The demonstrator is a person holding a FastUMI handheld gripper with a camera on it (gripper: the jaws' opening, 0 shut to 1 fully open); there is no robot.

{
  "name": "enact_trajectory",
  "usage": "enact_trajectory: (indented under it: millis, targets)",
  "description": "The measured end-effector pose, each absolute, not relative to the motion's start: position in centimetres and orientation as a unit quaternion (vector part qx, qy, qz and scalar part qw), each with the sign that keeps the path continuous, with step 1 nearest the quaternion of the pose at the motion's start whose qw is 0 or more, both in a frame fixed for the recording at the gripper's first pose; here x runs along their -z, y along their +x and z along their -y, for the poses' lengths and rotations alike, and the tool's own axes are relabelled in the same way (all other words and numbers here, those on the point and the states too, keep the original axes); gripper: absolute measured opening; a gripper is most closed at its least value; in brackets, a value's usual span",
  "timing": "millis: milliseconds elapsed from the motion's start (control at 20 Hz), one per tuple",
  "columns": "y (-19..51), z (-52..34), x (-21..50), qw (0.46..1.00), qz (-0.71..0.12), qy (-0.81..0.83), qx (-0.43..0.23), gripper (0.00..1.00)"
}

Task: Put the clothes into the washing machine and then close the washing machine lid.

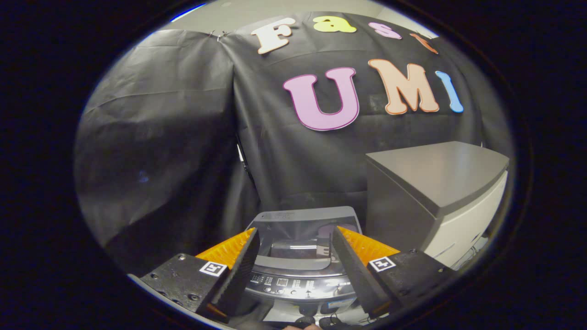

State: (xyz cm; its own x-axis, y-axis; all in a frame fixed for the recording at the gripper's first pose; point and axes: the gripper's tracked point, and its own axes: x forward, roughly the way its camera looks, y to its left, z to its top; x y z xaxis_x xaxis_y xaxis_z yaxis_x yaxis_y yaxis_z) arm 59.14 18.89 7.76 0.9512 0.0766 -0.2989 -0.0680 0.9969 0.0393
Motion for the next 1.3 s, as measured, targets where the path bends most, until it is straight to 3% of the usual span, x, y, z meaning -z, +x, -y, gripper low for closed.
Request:
enact_trajectory:
  millis: [1300]
  targets:
    - [49.8, -12.5, -8.7, 0.999, -0.030, -0.001, 0.030, 0.97]
